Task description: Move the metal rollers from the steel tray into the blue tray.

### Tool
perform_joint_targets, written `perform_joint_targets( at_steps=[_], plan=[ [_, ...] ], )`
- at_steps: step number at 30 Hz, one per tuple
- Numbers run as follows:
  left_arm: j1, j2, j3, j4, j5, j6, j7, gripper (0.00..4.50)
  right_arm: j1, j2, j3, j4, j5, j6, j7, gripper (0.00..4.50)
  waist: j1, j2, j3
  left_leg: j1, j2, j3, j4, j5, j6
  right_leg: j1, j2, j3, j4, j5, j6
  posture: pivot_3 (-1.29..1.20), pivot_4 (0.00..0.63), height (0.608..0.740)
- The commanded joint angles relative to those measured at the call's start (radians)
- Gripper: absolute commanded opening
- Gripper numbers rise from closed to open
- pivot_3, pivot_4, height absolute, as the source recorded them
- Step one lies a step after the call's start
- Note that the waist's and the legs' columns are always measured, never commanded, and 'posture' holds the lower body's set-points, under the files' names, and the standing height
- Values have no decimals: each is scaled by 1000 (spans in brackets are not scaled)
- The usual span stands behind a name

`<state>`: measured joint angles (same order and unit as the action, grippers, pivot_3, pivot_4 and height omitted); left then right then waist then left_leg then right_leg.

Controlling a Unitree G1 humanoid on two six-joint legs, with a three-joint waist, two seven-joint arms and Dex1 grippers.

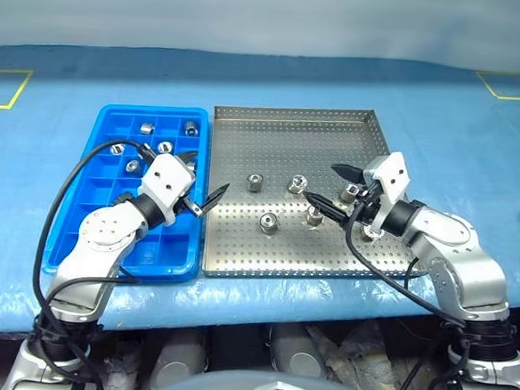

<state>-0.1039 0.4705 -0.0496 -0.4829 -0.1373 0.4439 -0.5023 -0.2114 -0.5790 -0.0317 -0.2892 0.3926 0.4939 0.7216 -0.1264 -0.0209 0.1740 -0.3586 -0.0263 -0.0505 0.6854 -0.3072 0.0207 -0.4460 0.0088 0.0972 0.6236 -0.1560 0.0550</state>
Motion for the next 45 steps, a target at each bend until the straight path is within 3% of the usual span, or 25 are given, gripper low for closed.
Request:
perform_joint_targets(
  at_steps=[1,33,45],
  plan=[
    [-8,-8,-2,-40,-6,-22,2,4463,-7,6,-8,-17,-14,-29,-14,4500,1,0,0,0,0,0,0,0,0,0,0,0,0,0,0,-141,150,740],
    [11,-57,-7,-6,-1,-52,23,4463,15,83,-15,36,-56,-155,-38,4500,-1,0,0,0,0,0,2,0,0,0,0,1,1,1,1,-148,150,740],
    [-105,-70,-166,91,-5,-14,-80,4463,63,40,-41,-27,-27,-87,-27,4500,-13,0,0,0,-1,1,4,0,1,1,0,1,1,1,2,-215,150,740]
  ],
)
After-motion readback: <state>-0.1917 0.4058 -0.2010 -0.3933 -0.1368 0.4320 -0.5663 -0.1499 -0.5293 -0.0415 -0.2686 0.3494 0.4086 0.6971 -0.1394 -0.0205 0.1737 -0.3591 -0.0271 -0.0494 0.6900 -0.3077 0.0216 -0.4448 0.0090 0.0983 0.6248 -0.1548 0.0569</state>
